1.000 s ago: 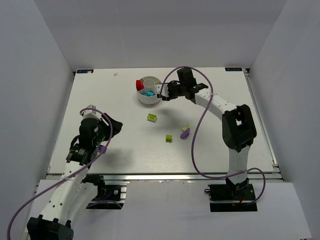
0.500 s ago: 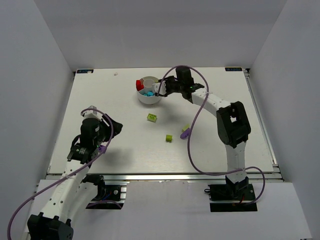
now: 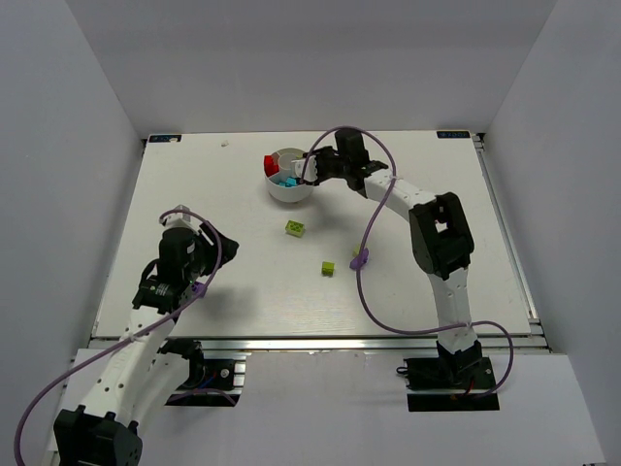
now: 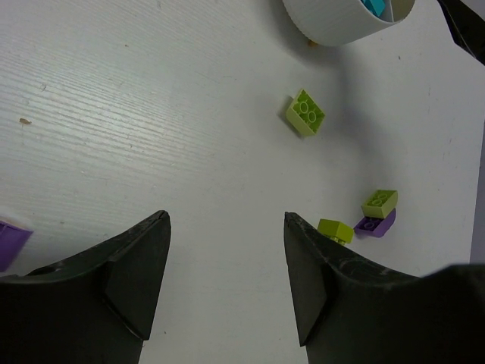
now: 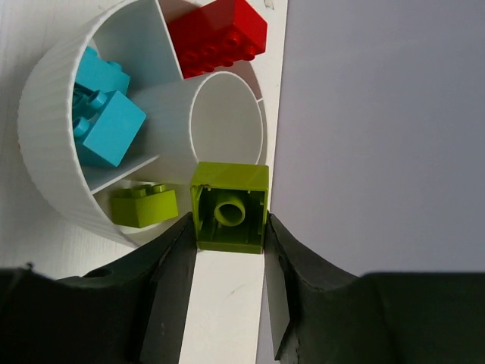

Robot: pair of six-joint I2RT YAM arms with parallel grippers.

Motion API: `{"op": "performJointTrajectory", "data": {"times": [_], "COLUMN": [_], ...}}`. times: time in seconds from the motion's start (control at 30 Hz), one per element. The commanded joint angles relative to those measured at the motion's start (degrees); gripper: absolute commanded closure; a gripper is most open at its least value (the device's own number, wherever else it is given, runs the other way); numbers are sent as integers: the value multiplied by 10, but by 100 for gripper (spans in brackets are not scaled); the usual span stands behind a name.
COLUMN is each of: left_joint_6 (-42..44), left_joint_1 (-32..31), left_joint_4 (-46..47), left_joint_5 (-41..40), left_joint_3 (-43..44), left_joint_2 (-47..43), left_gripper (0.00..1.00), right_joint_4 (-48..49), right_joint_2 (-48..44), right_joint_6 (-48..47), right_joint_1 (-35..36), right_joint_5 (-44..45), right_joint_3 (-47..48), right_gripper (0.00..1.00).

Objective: Sort the legos into containers by color

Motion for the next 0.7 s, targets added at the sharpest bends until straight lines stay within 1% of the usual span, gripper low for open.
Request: {"op": "performJointTrajectory", "data": {"times": [0.0, 0.03, 0.07, 0.23, 0.33, 0.5, 0.57, 0.63, 0.67], "left_joint_6": [10, 10, 10, 12, 14, 15, 19, 26, 30], "left_joint_1": [1, 1, 1, 1, 2, 1, 1, 1, 2], "left_joint_4": [10, 12, 14, 21, 25, 29, 35, 58, 78], "left_joint_5": [-9, -10, -10, -8, -6, -4, 1, 48, 92], "left_joint_3": [4, 4, 4, 6, 9, 14, 18, 19, 15], "left_joint_2": [2, 4, 6, 17, 25, 33, 34, 34, 35], "left_gripper": [29, 29, 29, 29, 29, 29, 29, 31, 31], "right_joint_4": [25, 23, 22, 21, 24, 28, 42, 59, 74], "right_joint_2": [7, 7, 7, 7, 3, -6, -25, -61, -77], "right_joint_6": [8, 9, 10, 16, 19, 27, 59, 103, 151], "right_joint_1": [3, 3, 3, 3, 3, 3, 2, -1, -4], "right_joint_5": [-12, -14, -16, -18, -21, -31, -39, -49, -53], "right_joint_3": [27, 27, 27, 17, 10, 1, -9, -21, -35], "right_gripper": [57, 54, 48, 42, 36, 37, 39, 40, 41]}}
